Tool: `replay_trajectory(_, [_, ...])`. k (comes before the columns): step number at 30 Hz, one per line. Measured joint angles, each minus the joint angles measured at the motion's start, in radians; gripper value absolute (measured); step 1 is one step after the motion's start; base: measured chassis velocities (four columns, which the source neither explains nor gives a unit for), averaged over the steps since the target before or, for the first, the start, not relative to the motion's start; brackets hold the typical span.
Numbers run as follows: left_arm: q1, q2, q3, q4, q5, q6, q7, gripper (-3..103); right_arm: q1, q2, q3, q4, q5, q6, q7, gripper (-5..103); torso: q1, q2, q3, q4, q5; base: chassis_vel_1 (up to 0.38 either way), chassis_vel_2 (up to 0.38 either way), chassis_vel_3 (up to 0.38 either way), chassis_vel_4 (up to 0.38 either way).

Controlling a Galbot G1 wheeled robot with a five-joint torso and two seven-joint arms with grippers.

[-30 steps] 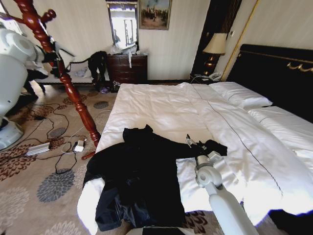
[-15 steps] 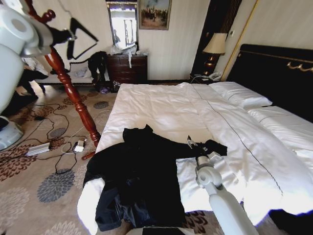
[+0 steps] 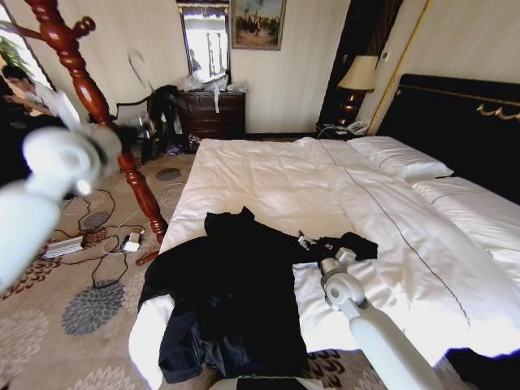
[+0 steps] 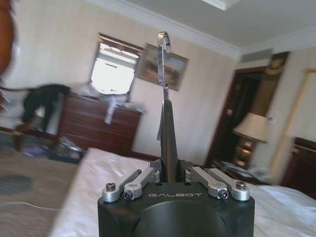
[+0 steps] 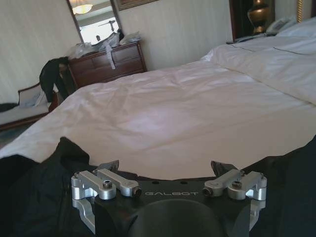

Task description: Pick up the clothes from the bed and hang them on the clothes hanger.

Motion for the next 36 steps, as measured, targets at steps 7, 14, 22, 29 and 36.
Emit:
replay_trajectory(7, [0.358,-0.064,-0.237,-0.216,0.036,-0.015,-0.01,16,0.136,-0.004,-0.221,-0.094,-0.154,-0.014,-0.026,100,0.0,0.0,0.0,0.0028,-0.0006,0.0,0.0,0.0,0.0])
replay_trajectory(14, [0.49,-0.108,-0.378,-0.345,0.023,0.012,-0.053,16,0.277,-0.006,-0.487,-0.094,-0.196,-0.124,0.064,100,0.0,0.0,0.0,0.0011,0.0002,0.0,0.0,0.0,0.0])
replay_trajectory(22, [0.545,-0.126,-0.449,-0.357,0.036,0.05,-0.073,16,0.371,0.049,-0.683,0.001,-0.097,-0.275,0.206,100,0.0,0.0,0.0,0.0012,0.0001,0.0,0.0,0.0,0.0])
replay_trajectory(29, [0.578,-0.161,-0.445,-0.357,0.073,0.088,-0.087,16,0.424,0.085,-0.769,0.035,-0.012,-0.391,0.315,100,0.0,0.0,0.0,0.0015,-0.0001,0.0,0.0,0.0,0.0])
replay_trajectory(36, [0.599,-0.206,-0.438,-0.399,0.012,0.151,-0.215,16,0.426,0.12,-0.805,0.078,0.099,-0.553,0.456,100,0.0,0.0,0.0,0.0015,0.0,0.0,0.0,0.0,0.0])
